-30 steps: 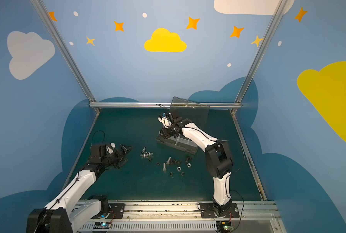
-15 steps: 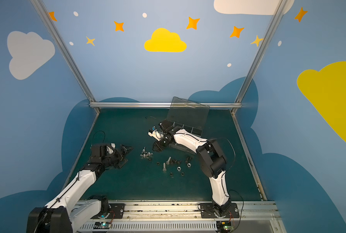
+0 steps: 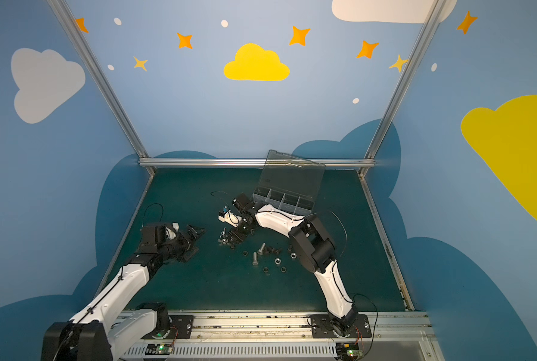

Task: Sort the screws and nuts into containers
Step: Pick up the nut from the center of the table.

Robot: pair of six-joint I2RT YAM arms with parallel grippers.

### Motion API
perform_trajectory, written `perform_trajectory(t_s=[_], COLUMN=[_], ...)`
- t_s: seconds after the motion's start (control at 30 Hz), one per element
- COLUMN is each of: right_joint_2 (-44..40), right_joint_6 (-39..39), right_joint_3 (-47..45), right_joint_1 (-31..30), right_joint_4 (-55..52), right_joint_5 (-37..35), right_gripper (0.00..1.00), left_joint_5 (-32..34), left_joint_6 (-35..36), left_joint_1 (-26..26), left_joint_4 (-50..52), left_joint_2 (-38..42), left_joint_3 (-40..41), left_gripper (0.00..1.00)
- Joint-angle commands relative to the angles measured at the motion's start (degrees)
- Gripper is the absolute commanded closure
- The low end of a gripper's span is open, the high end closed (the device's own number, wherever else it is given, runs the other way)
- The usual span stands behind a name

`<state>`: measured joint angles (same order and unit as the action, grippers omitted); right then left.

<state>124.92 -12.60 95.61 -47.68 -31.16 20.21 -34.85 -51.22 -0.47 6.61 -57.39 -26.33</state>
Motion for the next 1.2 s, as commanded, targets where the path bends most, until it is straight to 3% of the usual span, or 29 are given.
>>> perform_trajectory(t_s=[0.0,0.6,1.17], right_joint_2=[1.6,5.7,8.1], right_joint_6=[-1.9,-4.5,-3.9], right_joint_3=[1.5,3.3,4.8], right_joint_1=[-0.7,-3.6,-5.0], right_joint_4=[-2.5,-5.2,-5.5], right_joint_5=[-1.8,-7.2,-9.0], right_gripper=[0.42,0.43,0.51], left_joint_5=[0.0,0.1,0.0], left_joint_6=[1.0,1.1,1.4], left_joint_1=[0.2,0.3,0.5], left_joint_4=[0.9,1.3,1.2], left_joint_2=[1.2,1.4,1.5], left_joint_3=[-0.2,0.0,0.1], left_gripper=[0.00,0.00,0.01])
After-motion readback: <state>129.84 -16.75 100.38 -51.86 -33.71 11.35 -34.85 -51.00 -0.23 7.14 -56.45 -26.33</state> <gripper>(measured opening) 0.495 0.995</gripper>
